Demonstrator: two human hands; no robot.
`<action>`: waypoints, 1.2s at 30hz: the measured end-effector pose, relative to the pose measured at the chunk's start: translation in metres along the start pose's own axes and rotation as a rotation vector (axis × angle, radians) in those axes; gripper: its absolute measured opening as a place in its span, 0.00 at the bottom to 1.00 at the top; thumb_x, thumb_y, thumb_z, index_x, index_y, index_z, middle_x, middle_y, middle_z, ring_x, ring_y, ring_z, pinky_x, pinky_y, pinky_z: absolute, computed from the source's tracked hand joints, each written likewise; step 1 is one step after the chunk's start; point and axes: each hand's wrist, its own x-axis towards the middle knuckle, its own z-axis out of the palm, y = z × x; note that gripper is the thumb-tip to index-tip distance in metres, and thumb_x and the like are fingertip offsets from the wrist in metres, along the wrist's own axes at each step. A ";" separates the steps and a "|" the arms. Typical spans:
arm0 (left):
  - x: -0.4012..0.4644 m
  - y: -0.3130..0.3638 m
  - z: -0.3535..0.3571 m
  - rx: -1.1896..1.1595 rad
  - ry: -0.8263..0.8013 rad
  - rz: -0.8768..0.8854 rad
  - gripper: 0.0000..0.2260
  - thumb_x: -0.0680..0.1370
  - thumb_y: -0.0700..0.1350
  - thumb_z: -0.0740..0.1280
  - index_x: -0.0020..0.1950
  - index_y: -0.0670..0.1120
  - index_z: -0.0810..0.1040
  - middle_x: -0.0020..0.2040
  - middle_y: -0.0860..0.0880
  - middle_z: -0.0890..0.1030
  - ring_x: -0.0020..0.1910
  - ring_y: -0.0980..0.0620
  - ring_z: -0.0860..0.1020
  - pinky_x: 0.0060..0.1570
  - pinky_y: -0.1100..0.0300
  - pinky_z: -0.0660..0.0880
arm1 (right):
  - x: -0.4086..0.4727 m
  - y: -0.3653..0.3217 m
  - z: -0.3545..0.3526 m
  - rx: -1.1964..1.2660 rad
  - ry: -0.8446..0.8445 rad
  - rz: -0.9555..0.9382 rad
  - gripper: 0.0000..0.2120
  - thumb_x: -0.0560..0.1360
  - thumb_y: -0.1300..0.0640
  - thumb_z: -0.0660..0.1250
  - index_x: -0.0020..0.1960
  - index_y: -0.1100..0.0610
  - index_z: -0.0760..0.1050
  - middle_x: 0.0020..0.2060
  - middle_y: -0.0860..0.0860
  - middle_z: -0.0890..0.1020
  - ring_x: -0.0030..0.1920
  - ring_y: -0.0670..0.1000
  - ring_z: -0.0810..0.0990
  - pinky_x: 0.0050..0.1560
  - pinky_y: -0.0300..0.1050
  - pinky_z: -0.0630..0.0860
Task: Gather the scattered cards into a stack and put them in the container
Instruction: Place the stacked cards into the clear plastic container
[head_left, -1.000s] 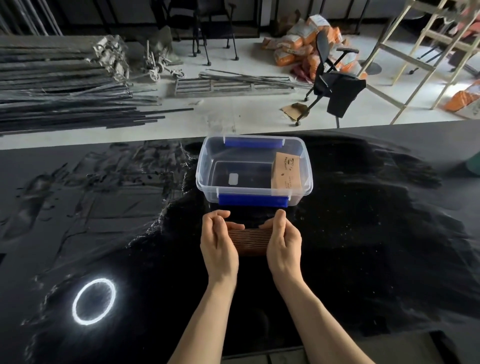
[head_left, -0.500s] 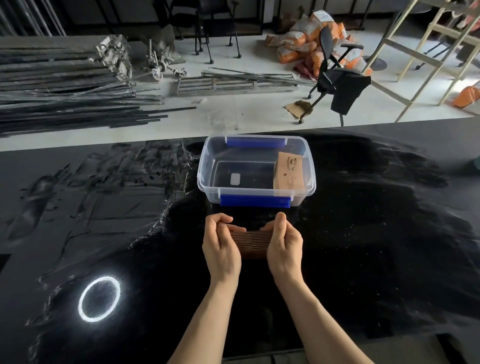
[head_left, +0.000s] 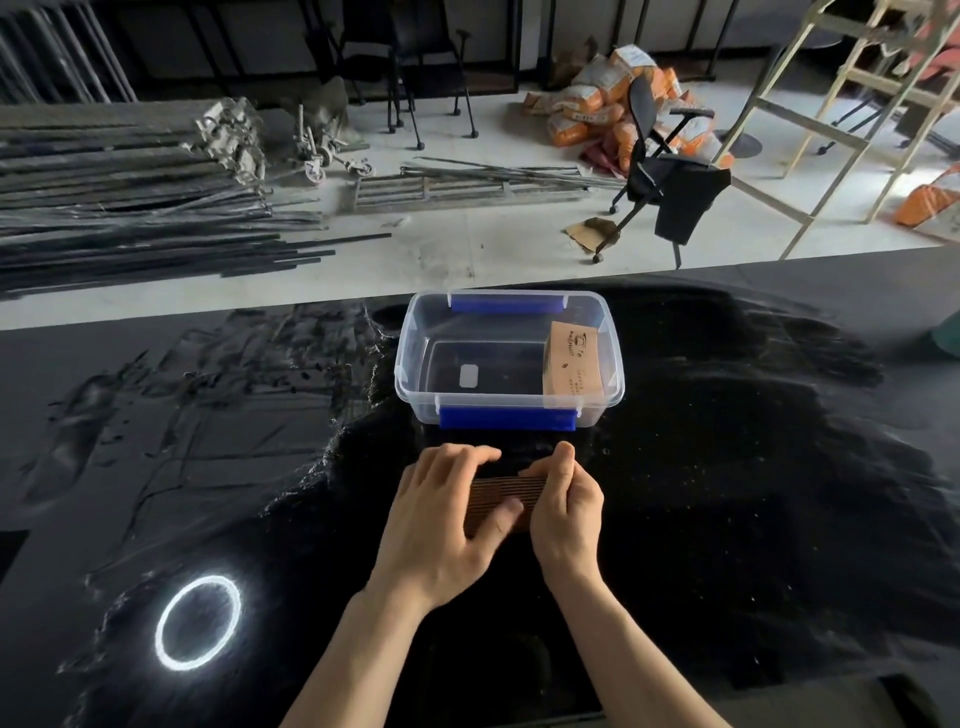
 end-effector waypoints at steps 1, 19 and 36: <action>0.000 0.000 -0.004 0.036 -0.091 0.056 0.25 0.74 0.62 0.67 0.70 0.57 0.71 0.64 0.59 0.76 0.66 0.58 0.71 0.67 0.58 0.69 | 0.000 0.001 0.000 -0.005 0.003 0.000 0.27 0.84 0.42 0.53 0.35 0.52 0.79 0.35 0.45 0.85 0.33 0.42 0.82 0.35 0.30 0.76; 0.014 0.011 -0.015 -0.133 -0.087 -0.162 0.21 0.73 0.52 0.77 0.64 0.59 0.76 0.56 0.59 0.85 0.53 0.57 0.83 0.56 0.58 0.80 | 0.005 -0.030 -0.035 0.162 -0.305 0.177 0.19 0.73 0.34 0.72 0.54 0.47 0.84 0.48 0.51 0.88 0.51 0.50 0.87 0.52 0.48 0.84; 0.003 0.011 -0.021 -1.129 -0.069 -0.675 0.22 0.66 0.47 0.79 0.59 0.44 0.84 0.52 0.44 0.89 0.56 0.42 0.86 0.58 0.47 0.81 | 0.002 -0.050 -0.038 0.107 -0.595 0.105 0.16 0.77 0.52 0.75 0.63 0.54 0.82 0.55 0.52 0.89 0.56 0.53 0.87 0.58 0.55 0.84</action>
